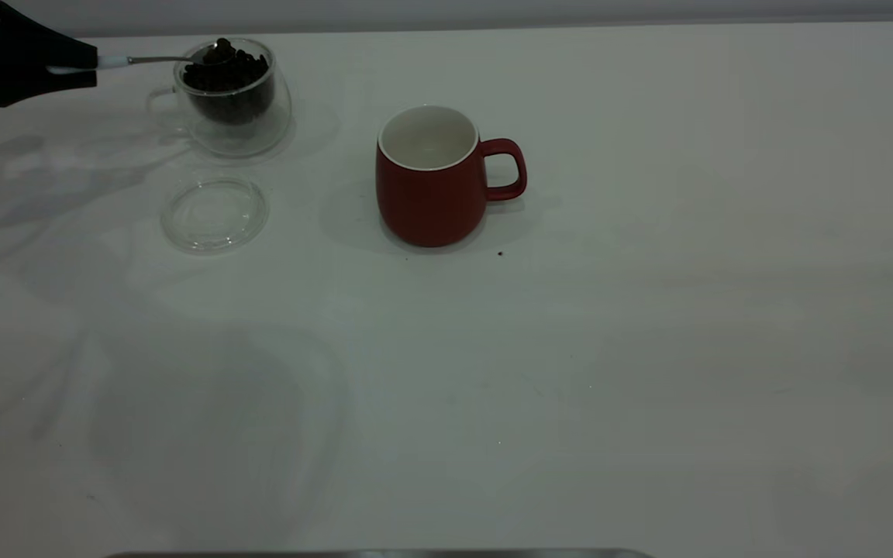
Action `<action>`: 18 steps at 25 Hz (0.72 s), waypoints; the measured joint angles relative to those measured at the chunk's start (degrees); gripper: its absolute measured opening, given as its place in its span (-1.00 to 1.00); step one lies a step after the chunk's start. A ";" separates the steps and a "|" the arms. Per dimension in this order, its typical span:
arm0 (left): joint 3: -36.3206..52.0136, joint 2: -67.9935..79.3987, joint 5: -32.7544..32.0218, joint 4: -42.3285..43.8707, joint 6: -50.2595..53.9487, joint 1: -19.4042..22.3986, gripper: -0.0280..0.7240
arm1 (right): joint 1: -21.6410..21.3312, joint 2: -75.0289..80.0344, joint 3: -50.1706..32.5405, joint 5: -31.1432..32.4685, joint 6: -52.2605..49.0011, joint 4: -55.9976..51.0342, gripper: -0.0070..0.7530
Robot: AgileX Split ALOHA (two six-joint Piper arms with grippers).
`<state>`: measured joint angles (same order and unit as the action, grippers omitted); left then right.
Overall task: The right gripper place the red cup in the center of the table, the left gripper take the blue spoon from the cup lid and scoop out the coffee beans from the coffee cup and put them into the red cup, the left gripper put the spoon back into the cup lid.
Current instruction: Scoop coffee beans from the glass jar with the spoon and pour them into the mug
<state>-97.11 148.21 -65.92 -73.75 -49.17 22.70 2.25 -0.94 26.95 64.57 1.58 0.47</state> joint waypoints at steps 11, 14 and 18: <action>0.00 0.00 -0.12 -0.02 2.76 0.00 -0.60 | 0.00 0.00 0.00 0.00 0.00 0.00 0.42; 0.00 0.00 -0.12 0.61 3.42 0.00 -0.60 | 0.00 0.00 0.00 0.00 0.00 0.00 0.42; 0.00 0.00 -0.17 1.80 4.44 0.00 -0.60 | 0.00 0.00 0.00 0.00 0.00 0.00 0.42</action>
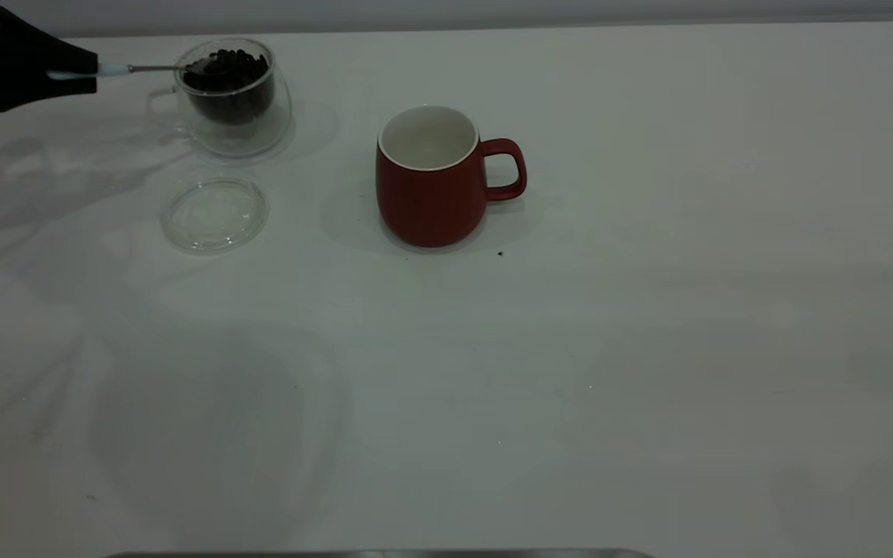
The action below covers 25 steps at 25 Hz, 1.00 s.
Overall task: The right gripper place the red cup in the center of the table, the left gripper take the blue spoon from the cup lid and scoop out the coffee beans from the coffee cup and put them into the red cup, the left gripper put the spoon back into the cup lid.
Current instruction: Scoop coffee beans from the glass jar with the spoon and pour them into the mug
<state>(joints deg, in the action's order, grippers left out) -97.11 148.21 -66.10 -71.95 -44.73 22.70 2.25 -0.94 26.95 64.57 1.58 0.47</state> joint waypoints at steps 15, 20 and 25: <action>0.00 0.00 -0.05 0.53 -0.01 -1.20 -0.60 | 0.00 0.00 0.00 0.00 0.00 0.00 0.42; 0.00 0.00 -0.05 0.53 0.18 -1.61 -0.60 | 0.00 0.00 0.00 0.00 0.00 0.00 0.42; 0.00 0.00 -0.05 -0.61 0.12 -2.83 -0.60 | 0.00 0.00 0.00 0.00 0.00 0.00 0.42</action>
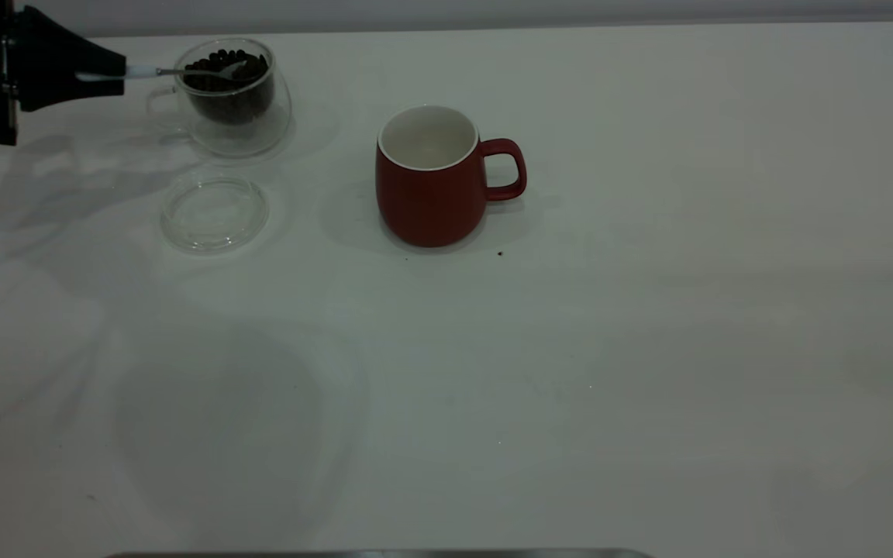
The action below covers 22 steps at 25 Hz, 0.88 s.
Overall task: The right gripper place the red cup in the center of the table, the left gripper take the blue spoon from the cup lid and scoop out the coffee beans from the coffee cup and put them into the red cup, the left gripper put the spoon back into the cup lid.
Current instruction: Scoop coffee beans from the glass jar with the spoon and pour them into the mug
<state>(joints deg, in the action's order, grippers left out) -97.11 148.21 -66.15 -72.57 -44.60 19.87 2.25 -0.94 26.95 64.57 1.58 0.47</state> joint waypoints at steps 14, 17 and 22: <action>0.00 -1.39 0.00 -1.02 0.15 0.00 -0.60 | 0.00 0.00 0.00 0.00 0.00 0.00 0.42; 0.00 -3.37 0.00 -1.02 0.22 0.00 -0.60 | 0.00 0.00 0.00 0.00 0.00 0.00 0.42; 0.00 -5.09 -0.24 -0.03 0.88 0.00 -0.60 | 0.00 0.00 0.00 0.00 0.00 0.00 0.42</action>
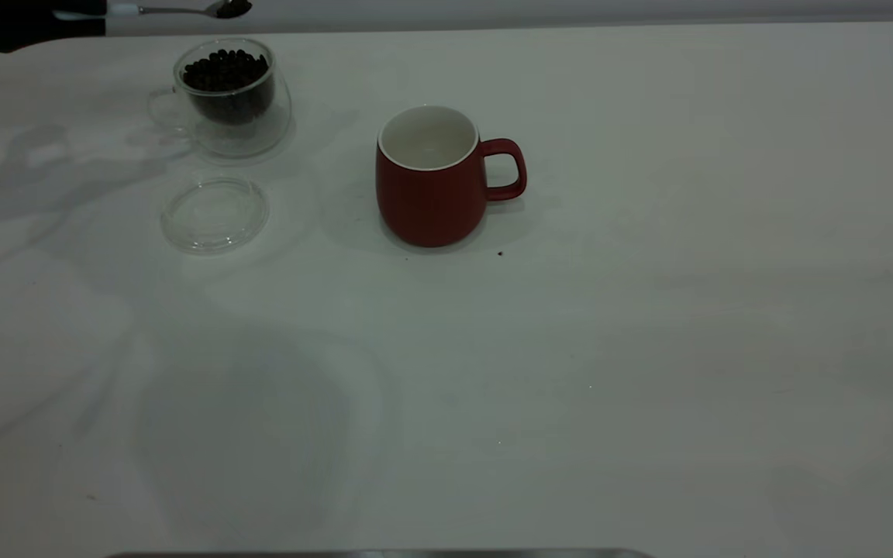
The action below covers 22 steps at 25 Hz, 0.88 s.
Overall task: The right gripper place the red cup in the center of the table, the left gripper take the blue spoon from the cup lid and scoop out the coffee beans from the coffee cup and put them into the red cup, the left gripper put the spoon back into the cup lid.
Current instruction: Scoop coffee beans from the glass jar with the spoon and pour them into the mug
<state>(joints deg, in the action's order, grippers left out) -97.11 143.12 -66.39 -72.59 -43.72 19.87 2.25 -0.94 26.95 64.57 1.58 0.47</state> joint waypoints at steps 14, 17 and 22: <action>0.00 -0.55 -0.11 1.97 0.47 -6.19 -0.60 | 0.00 0.00 0.00 0.00 0.00 0.00 0.42; 0.00 -0.55 -0.11 1.97 0.42 -7.78 -0.60 | 0.00 0.00 0.00 0.00 0.00 0.00 0.42; 0.00 -0.55 -0.11 1.97 0.36 -10.08 -0.60 | 0.00 0.00 0.00 0.00 0.00 0.00 0.42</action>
<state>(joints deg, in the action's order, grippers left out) -97.11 142.56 -66.49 -70.62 -43.36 9.79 2.25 -0.94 26.95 64.57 1.58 0.47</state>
